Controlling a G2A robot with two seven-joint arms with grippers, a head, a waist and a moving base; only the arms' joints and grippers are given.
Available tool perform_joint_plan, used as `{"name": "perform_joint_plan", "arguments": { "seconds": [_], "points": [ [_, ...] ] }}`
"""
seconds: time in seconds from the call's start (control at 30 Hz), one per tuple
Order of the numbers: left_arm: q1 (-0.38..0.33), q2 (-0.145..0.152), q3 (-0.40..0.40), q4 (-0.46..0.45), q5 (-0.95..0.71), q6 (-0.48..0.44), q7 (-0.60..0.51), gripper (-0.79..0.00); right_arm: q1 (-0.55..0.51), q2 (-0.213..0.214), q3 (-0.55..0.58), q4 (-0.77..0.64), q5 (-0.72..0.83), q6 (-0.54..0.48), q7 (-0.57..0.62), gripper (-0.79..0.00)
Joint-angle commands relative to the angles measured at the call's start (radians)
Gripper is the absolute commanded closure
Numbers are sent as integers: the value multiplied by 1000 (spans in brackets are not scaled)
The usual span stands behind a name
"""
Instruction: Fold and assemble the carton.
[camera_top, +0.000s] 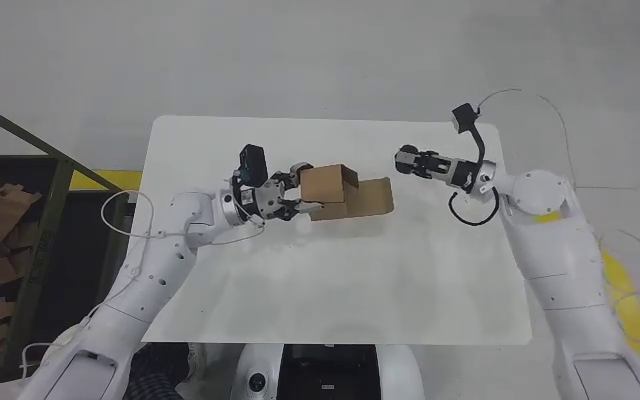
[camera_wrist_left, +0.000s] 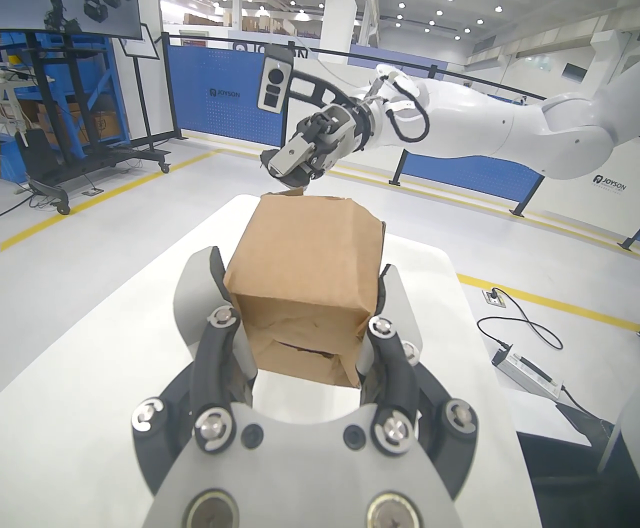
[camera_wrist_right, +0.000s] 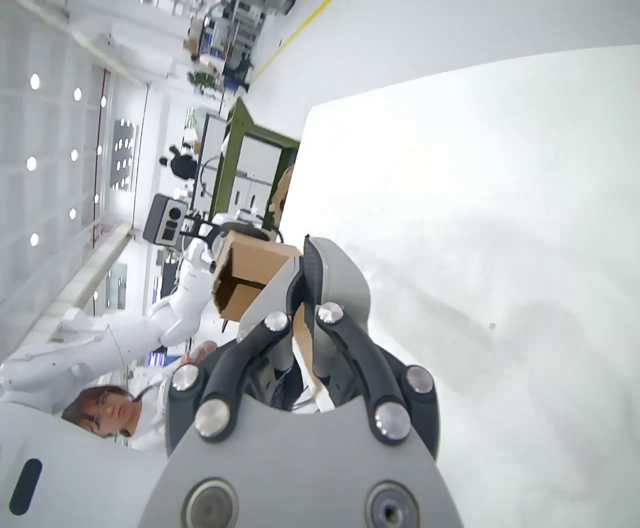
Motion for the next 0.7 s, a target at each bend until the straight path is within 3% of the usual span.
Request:
{"name": "perform_joint_plan", "arguments": {
  "seconds": [0.0, 0.17, 0.4, 0.67],
  "points": [
    [2, 1, -9, -6, 2, -6, 8, -256, -23, 7, 23, 14, -6, 19, 5, 0],
    [7, 2, -25, -22, 2, -12, 18, -252, -49, 0, -22, 35, 62, 30, 60, 0],
    [9, -3, -21, -37, -3, -8, 8, -268, -32, -33, -129, 79, 229, -25, 112, 0],
    [13, -8, -11, -49, 40, -7, 20, -259, -4, -52, -167, 125, 347, -83, 165, 0]
  ]
}}
